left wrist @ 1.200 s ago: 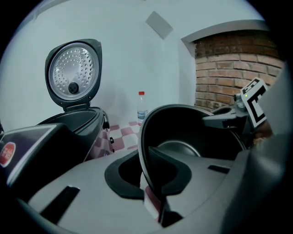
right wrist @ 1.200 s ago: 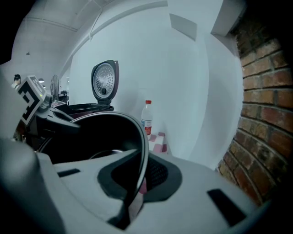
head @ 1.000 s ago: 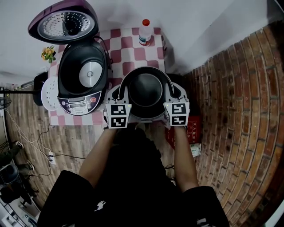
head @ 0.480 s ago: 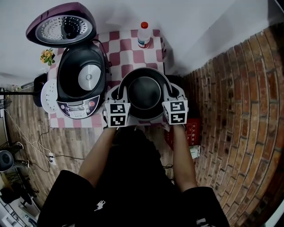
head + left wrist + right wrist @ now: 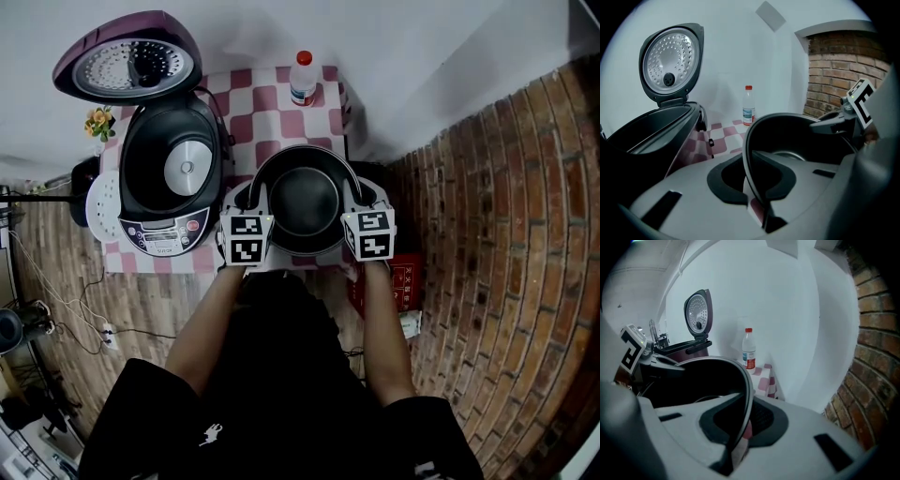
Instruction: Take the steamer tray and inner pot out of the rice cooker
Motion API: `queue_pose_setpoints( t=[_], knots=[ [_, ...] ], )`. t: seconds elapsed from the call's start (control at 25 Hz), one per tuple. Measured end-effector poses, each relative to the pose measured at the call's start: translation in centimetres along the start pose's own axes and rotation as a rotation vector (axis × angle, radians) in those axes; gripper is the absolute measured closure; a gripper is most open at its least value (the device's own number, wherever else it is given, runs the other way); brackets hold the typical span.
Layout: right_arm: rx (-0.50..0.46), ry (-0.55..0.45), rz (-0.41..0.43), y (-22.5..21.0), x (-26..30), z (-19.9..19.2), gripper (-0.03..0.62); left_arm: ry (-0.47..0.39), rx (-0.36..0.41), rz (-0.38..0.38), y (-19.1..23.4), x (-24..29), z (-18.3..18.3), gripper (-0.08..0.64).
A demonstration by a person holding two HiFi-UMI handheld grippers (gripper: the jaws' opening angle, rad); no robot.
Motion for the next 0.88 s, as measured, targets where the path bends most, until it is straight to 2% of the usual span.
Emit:
queue_pose_setpoints(
  t=[0.64, 0.72, 0.8, 0.88],
  knots=[
    [0.018, 0.049, 0.016, -0.4, 0.9, 0.0, 0.578, 0.042, -0.013, -0.032, 0.2, 1.0, 0.3, 0.528],
    [0.008, 0.046, 0.008, -0.4, 0.9, 0.0, 0.573, 0.050, 0.011, -0.039, -0.1, 1.1, 0.3, 0.499],
    [-0.019, 0.034, -0.017, -0.5, 0.8, 0.2, 0.559, 0.054, 0.036, -0.052, -0.4, 1.2, 0.1, 0.434],
    [-0.040, 0.024, -0.033, -0.7, 0.6, 0.5, 0.529, 0.051, 0.046, -0.059, -0.6, 1.1, 0.2, 0.401]
  ],
)
Point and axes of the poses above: the fingertips, and each gripper's own axes: x forward along the fingers, y to its left, z out of its top, the point moved 5 cm from there along -x, backward along the fingers, and after that the axes turned 3 degrees about y, right-handed, at the moved point
